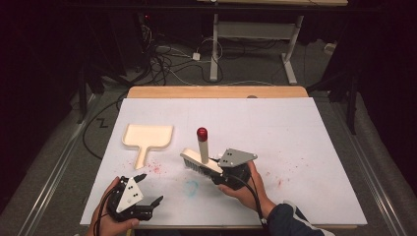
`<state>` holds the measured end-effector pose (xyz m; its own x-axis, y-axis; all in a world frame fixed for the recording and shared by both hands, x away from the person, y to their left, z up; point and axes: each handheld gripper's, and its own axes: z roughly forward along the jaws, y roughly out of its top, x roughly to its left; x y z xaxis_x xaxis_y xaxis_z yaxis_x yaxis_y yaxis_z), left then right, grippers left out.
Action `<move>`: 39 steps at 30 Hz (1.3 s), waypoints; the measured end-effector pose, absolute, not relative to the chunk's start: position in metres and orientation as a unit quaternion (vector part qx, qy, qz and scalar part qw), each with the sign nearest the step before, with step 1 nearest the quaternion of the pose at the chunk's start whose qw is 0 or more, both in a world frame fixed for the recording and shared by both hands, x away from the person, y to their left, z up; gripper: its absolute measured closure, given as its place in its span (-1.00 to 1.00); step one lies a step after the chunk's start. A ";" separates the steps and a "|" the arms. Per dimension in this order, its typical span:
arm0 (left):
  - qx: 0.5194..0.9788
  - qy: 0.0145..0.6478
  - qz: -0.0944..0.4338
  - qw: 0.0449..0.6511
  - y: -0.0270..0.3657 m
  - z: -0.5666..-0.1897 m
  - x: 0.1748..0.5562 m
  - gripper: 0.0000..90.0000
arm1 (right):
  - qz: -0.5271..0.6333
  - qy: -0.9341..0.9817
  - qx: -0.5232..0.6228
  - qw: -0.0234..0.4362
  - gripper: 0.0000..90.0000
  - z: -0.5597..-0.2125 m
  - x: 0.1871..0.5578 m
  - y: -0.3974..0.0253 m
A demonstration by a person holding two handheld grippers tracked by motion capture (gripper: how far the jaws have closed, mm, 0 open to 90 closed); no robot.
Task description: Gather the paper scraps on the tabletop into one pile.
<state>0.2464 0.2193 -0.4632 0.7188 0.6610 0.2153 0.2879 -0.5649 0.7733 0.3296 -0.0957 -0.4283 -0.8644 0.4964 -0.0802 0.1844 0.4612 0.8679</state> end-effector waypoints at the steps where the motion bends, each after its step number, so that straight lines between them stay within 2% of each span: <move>1: 0.849 0.279 0.250 0.373 0.219 -0.463 0.246 -0.66 | 0.478 0.839 0.203 0.163 0.52 -0.428 0.330 -0.096; 7: 0.854 0.273 0.247 0.368 0.218 -0.465 0.246 -0.66 | 0.492 0.822 0.216 0.189 0.52 -0.408 0.322 -0.116; 9: 0.856 0.270 0.249 0.364 0.217 -0.466 0.244 -0.66 | 0.488 0.815 0.229 0.215 0.52 -0.397 0.313 -0.138; 13: 0.856 0.271 0.250 0.363 0.216 -0.465 0.243 -0.66 | 0.478 0.815 0.240 0.222 0.52 -0.390 0.301 -0.167; 18: 0.858 0.269 0.249 0.360 0.215 -0.466 0.243 -0.66 | 0.462 0.821 0.252 0.222 0.52 -0.395 0.292 -0.196; 24: 0.862 0.266 0.246 0.355 0.213 -0.467 0.244 -0.66 | 0.423 0.823 0.298 0.232 0.52 -0.419 0.287 -0.233; 29: 0.864 0.263 0.243 0.353 0.209 -0.468 0.245 -0.66 | 0.409 0.822 0.324 0.229 0.52 -0.433 0.292 -0.234; 39: 0.866 0.261 0.238 0.354 0.208 -0.469 0.247 -0.66 | 0.405 0.822 0.320 0.239 0.52 -0.441 0.297 -0.178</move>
<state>0.2466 0.2081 -0.4694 0.7513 0.6196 0.2273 0.2837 -0.6141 0.7365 0.2968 -0.1784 -0.4409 -0.6815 0.7194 -0.1342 0.3317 0.4671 0.8197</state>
